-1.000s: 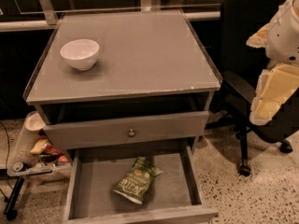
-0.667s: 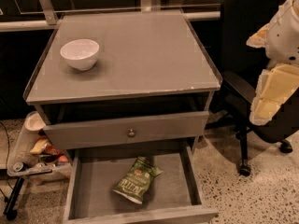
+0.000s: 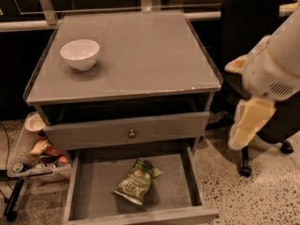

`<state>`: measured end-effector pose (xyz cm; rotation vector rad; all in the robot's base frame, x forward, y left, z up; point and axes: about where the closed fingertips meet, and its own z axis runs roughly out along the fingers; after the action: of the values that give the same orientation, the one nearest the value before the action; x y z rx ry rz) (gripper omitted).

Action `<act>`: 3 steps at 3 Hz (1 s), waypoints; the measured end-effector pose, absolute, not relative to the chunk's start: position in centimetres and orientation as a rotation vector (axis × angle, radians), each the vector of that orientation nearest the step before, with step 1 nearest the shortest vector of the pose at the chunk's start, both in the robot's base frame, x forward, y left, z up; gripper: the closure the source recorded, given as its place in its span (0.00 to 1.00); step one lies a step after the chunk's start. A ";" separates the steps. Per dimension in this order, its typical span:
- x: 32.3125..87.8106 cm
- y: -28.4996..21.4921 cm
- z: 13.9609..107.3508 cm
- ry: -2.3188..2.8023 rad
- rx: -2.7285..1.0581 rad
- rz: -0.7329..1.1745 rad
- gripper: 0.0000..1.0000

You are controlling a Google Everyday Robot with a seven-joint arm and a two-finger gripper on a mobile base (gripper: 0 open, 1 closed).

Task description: Pick green jalapeno chip bag from middle drawer and place on counter

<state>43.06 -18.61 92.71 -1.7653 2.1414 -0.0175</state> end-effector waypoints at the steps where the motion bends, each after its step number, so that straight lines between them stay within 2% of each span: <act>1: 42.6 -14.9 86.6 2.024 -1.843 0.123 0.00; 2: 42.6 -14.9 86.7 2.024 -1.843 0.123 0.00; 3: 42.5 -12.5 83.9 2.012 -1.846 0.148 0.00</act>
Offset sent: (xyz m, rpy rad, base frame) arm -0.0029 0.0294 -0.0491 0.0713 0.0240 0.0868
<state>42.54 -12.48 83.85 -1.8456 2.0119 0.1482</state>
